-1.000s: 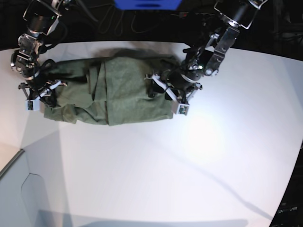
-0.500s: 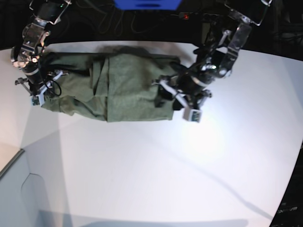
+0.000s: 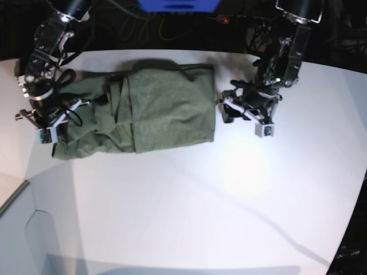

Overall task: Layout the t-shirt on the table in an organized manner, then fold the t-shirt properly
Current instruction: 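Fold the strip end with the right gripper over toward the left gripper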

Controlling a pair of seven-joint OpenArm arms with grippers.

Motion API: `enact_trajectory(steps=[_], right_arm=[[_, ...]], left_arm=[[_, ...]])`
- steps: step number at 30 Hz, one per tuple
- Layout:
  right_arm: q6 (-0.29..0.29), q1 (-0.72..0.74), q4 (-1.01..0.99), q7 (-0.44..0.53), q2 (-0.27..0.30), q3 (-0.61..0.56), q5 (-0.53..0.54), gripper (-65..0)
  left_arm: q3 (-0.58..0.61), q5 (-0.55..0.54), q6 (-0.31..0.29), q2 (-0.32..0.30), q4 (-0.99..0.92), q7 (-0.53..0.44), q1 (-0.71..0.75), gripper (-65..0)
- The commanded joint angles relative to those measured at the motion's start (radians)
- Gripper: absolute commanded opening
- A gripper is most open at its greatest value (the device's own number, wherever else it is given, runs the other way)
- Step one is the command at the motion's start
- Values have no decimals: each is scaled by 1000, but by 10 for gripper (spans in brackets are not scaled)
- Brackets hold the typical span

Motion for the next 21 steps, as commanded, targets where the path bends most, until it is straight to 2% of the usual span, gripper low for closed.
enact_trajectory(steps=[1, 8, 17, 21], right_arm=[[1, -7, 43, 29, -8, -24, 18, -650], [1, -111, 205, 29, -60, -191, 12, -650], [1, -182, 287, 28, -60, -411, 9, -650], [1, -197, 287, -44, -60, -544, 9, -650]], left_arm=[[-2, -3, -8, 5, 1, -17, -13, -321], [-1, -2, -8, 31, -41, -17, -39, -321], [-1, 0, -8, 31, -44, -17, -40, -321], [-1, 0, -8, 31, -44, -17, -40, -321]])
